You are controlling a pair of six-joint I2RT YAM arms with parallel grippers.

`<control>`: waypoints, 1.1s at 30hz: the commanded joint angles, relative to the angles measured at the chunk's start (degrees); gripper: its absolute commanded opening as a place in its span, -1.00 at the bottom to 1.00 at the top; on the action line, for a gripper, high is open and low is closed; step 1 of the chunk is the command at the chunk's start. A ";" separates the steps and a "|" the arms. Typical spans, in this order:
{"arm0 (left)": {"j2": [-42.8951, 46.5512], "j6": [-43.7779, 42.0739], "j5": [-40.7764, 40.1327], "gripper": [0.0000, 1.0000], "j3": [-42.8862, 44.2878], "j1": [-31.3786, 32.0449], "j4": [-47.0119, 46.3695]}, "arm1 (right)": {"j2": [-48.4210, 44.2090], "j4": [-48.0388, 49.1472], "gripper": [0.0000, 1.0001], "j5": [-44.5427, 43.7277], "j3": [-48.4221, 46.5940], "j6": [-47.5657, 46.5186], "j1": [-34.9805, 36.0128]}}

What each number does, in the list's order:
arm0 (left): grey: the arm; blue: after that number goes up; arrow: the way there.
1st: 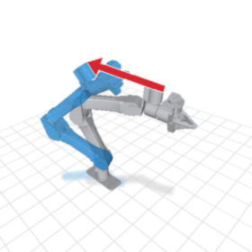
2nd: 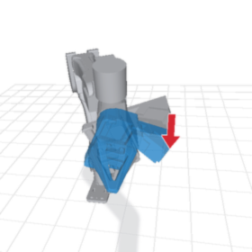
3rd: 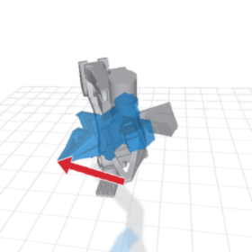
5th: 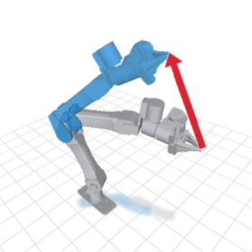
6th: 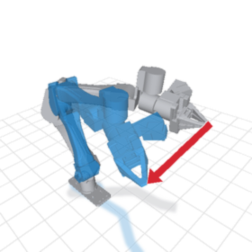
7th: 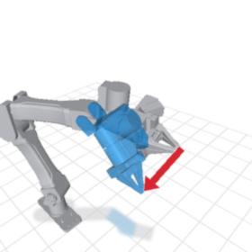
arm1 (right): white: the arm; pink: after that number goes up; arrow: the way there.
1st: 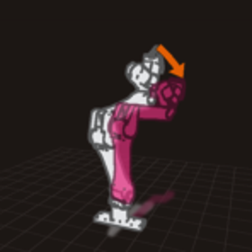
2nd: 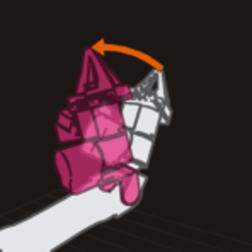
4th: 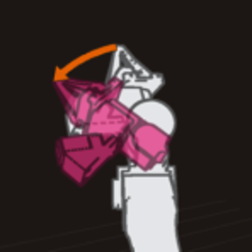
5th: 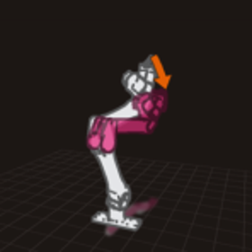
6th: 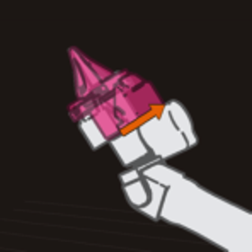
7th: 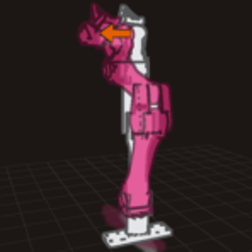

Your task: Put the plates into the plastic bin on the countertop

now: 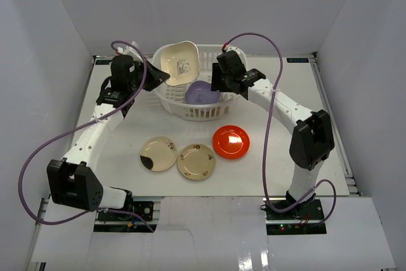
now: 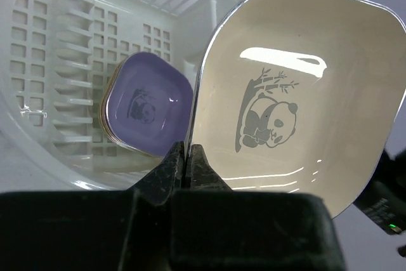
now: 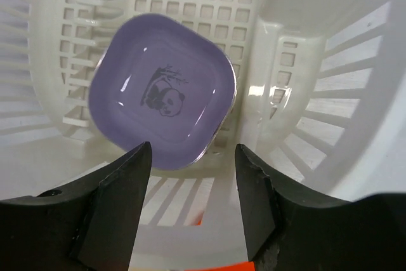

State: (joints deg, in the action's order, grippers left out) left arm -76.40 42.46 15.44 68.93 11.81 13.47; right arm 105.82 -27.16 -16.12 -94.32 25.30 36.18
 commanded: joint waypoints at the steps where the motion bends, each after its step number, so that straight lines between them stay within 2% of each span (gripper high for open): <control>1: -2.69 -2.81 -0.06 -1.00 4.81 2.51 4.18 | -7.55 1.05 0.22 -4.62 -2.01 -0.78 -0.24; 4: -8.48 -5.36 -0.85 -1.00 9.46 5.67 8.22 | -16.22 3.76 0.17 -6.82 2.29 -1.74 -1.29; 5: -10.24 -6.06 -0.85 -1.00 11.04 7.07 9.45 | -18.52 5.00 0.16 -7.25 6.30 -2.01 -2.16; 10: -21.67 -10.63 -1.55 -1.00 20.35 9.10 18.50 | -30.56 9.32 0.15 -7.70 17.76 -4.73 -4.02; 17: -32.22 -16.35 -4.89 -0.96 29.94 9.46 27.03 | -37.26 10.37 0.17 -7.18 26.55 -6.66 -5.07; 19: -33.37 -17.40 -4.54 -0.43 31.18 9.54 27.92 | -38.31 10.20 0.19 -5.25 28.66 -7.19 -5.16; 20: -33.03 -17.32 -4.63 0.17 31.70 9.63 27.83 | -38.76 10.02 0.22 -4.54 29.71 -7.19 -5.16; 21: -32.50 -17.41 -4.54 0.42 31.80 9.63 26.88 | -39.37 10.28 0.22 -3.58 30.94 -7.11 -5.16; 24: -30.21 -17.06 -2.70 0.83 34.42 9.54 25.29 | -42.27 12.21 0.25 -0.76 38.32 -5.79 -5.16; 26: -28.81 -16.88 -0.94 0.87 37.93 9.54 25.11 | -44.12 13.53 0.35 1.17 44.21 -4.57 -5.16; 29: -24.61 -16.09 -0.32 0.87 39.62 9.54 24.76 | -44.82 14.94 0.36 4.33 50.89 -2.63 -5.16; 32: -18.28 -15.39 -3.56 0.78 35.24 9.46 23.62 | -45.44 17.31 0.36 6.54 57.57 -0.87 -5.07; 33: -12.51 -14.86 -5.40 0.73 29.57 9.46 23.09 | -45.44 17.84 0.35 6.63 58.98 0.18 -5.07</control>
State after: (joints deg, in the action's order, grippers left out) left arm -102.06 26.87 12.67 103.74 21.39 37.85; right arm 61.49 -13.61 -12.56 -38.65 22.50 31.44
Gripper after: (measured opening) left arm 0.879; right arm 0.678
